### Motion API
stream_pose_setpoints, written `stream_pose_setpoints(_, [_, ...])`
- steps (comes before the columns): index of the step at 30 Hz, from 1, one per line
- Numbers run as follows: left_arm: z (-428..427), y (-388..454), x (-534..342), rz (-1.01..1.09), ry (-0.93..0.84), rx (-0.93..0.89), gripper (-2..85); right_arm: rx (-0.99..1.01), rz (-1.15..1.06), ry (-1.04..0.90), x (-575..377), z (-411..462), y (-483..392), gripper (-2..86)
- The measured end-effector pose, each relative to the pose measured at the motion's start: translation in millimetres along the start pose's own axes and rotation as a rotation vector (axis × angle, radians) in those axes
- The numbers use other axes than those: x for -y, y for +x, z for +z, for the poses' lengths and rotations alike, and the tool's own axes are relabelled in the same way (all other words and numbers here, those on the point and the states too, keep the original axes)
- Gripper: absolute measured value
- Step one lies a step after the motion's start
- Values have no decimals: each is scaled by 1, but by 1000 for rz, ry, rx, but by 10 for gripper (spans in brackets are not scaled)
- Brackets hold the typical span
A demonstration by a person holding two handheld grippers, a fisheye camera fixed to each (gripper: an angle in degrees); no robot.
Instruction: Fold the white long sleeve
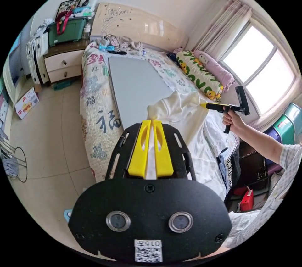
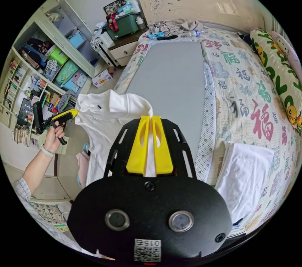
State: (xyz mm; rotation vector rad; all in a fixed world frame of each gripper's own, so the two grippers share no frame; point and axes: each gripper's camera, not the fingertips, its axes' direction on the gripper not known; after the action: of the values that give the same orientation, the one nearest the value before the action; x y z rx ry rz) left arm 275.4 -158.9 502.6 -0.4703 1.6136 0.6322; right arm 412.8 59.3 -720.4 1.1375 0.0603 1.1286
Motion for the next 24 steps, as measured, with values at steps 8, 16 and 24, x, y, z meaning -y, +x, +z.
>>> stream_pose_setpoints(8, [-73, 48, -150, 128, 49, -163, -4, 325, -89, 5, -161, -18, 39, 1])
stream_pose_setpoints(16, [-60, 65, -361, -39, -350, -208, 9, 306, 33, -367, -351, 105, 83, 37])
stream_pose_setpoints(24, [-79, 59, -472, -516, -237, -256, 108, 343, 415, -398, -417, 193, 134, 116])
